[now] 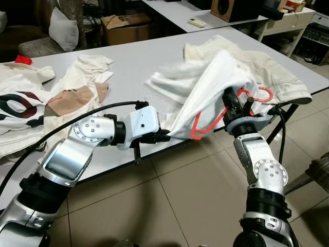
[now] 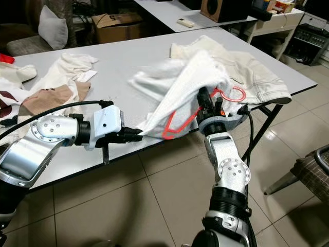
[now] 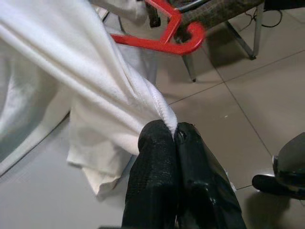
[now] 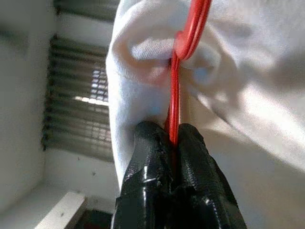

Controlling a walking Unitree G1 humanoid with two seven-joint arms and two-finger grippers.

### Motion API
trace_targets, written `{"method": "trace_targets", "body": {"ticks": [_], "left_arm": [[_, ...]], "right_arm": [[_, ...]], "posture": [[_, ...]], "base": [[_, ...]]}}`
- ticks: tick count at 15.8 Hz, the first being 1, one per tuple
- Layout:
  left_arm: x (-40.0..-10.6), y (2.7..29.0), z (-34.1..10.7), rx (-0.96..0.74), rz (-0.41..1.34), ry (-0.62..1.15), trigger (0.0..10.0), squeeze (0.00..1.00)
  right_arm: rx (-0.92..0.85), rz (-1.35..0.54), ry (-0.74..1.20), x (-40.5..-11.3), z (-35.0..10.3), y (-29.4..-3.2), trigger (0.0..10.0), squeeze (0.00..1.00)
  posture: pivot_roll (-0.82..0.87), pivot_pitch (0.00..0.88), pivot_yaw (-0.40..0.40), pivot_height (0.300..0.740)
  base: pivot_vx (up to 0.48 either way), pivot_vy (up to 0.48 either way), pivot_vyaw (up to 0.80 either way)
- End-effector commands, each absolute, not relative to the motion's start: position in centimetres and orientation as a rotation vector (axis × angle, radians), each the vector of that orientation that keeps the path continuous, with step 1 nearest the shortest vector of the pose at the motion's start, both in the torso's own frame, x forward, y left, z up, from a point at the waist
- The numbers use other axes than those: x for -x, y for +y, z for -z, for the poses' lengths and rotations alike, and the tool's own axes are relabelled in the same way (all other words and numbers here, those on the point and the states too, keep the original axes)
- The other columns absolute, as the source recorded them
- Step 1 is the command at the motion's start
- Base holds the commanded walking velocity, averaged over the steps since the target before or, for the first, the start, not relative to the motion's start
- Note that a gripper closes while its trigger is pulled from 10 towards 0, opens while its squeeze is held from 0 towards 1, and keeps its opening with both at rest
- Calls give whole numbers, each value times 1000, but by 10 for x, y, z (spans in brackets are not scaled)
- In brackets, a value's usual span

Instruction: Hang hanger

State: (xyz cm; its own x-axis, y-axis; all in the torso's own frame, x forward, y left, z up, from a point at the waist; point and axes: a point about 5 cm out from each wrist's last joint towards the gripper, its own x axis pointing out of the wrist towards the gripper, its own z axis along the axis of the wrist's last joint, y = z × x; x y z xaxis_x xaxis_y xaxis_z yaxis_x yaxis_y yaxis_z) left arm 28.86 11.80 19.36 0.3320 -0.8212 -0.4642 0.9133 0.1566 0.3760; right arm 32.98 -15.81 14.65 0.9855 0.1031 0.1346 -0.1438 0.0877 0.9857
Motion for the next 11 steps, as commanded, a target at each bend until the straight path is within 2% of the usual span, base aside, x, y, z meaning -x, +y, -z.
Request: {"method": "trace_targets", "body": {"ticks": [1,3,5,6,10,11], "left_arm": [[-281,114,-189,-620,1311,190,0,0],[-278,110,-192,-570,1338,180,0,0],[-268,93,-204,-389,1419,114,0,0],[-264,91,-205,-357,1454,126,0,0],[-253,85,-204,-275,1521,149,0,0],[-255,85,-196,-310,1492,174,0,0]], "right_arm": [[-1471,-117,-121,-335,-156,-172,10000,0],[-1473,-89,-116,-338,-155,-171,10000,0],[-1401,-67,-65,-345,-152,-158,10000,0],[-1430,-64,-70,-347,-153,-157,10000,0],[-1467,-82,-67,-352,-157,-151,10000,0],[-1495,-87,-73,-352,-159,-149,10000,0]], "posture": [[-59,0,-2,740],[-57,0,-3,740],[-57,0,-4,740],[-55,0,-5,740],[-51,0,-8,740],[-51,0,-10,740]], "base": [[0,0,0],[0,0,0],[0,0,0],[0,0,0],[0,0,0],[0,0,0]]}}
